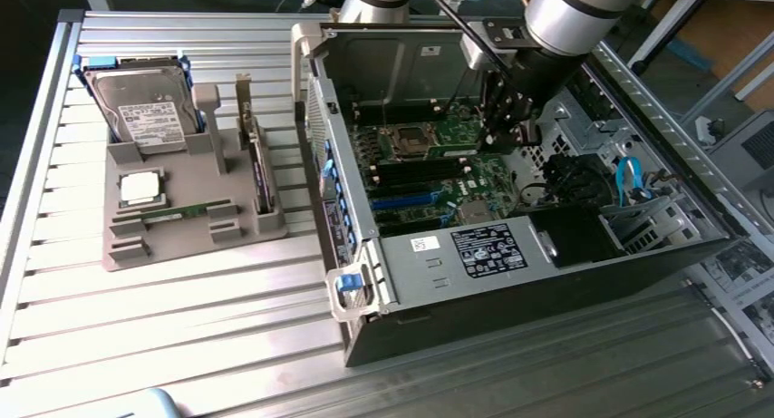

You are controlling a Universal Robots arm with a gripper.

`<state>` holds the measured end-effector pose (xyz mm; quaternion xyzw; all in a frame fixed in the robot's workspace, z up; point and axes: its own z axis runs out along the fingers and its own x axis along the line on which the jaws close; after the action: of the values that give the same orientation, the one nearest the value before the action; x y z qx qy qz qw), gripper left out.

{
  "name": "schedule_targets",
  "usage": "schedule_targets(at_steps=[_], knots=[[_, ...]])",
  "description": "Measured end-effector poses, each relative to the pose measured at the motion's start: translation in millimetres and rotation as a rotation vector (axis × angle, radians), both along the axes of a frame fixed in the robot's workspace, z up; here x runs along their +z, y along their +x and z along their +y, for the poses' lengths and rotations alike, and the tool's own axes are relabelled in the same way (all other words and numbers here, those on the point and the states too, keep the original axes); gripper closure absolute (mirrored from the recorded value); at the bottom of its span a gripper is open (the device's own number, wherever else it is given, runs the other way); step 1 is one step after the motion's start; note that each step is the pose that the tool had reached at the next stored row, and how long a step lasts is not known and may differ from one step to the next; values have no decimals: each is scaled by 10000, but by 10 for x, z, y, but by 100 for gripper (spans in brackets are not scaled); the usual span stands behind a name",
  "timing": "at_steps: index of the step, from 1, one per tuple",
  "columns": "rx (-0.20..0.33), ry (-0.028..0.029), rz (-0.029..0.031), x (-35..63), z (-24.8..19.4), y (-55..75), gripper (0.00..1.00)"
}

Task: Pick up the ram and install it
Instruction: 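Insert the ram into the slot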

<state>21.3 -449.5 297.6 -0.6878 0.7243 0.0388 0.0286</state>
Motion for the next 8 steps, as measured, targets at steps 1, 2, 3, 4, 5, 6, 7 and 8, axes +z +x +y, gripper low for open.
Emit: schedule_targets(at_steps=[1, 2, 3, 4, 5, 6, 7, 8], knots=[[0, 0, 0, -3, 0, 0, 88], [1, 0, 0, -7, 0, 0, 88], [1, 0, 0, -10, 0, 0, 88], [1, -1, 0, -14, 0, 0, 88], [0, 0, 0, -17, 0, 0, 88], [1, 1, 0, -22, 0, 0, 88], [0, 0, 0, -26, 0, 0, 88], [0, 0, 0, -30, 0, 0, 88]])
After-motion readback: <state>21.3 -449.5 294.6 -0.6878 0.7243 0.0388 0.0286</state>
